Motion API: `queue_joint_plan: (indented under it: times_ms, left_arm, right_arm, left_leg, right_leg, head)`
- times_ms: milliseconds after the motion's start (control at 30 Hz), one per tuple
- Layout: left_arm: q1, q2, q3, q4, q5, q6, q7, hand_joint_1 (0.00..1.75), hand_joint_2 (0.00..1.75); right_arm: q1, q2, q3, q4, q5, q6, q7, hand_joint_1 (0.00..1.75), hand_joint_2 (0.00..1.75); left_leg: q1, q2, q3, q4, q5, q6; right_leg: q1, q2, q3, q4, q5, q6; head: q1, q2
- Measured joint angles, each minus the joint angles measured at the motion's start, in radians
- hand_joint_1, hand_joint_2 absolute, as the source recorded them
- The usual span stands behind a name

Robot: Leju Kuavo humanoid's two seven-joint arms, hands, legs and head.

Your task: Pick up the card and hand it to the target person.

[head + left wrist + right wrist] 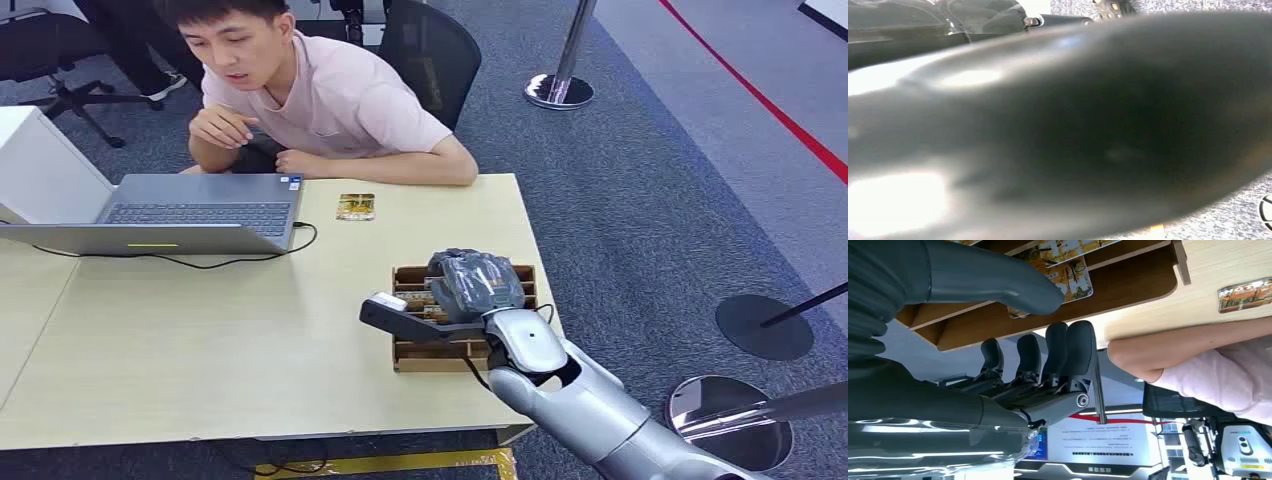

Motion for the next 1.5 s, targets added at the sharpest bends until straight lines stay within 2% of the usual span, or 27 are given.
queue_joint_plan:
  times_ms: [333, 1500]
  left_arm:
    - [0.0, 0.0, 0.0, 0.0, 0.0, 0.0, -0.005, 0.0, 0.0]
    - [0.0, 0.0, 0.0, 0.007, 0.0, 0.005, 0.001, 0.0, 0.0]
  right_arm:
    - [0.0, 0.0, -0.019, 0.031, 0.028, -0.023, 0.004, 1.09, 1.75]
    - [-0.013, 0.009, -0.025, 0.095, 0.013, -0.003, -0.02, 1.13, 1.75]
  left_leg:
    - [0.0, 0.0, 0.0, 0.0, 0.0, 0.0]
    - [0.0, 0.0, 0.001, 0.0, 0.0, 0.0]
  right_leg:
    - [0.0, 0.0, 0.0, 0.0, 0.0, 0.0]
    - [0.0, 0.0, 0.0, 0.0, 0.0, 0.0]
  head:
    - [0.0, 0.0]
    - [0.0, 0.0]
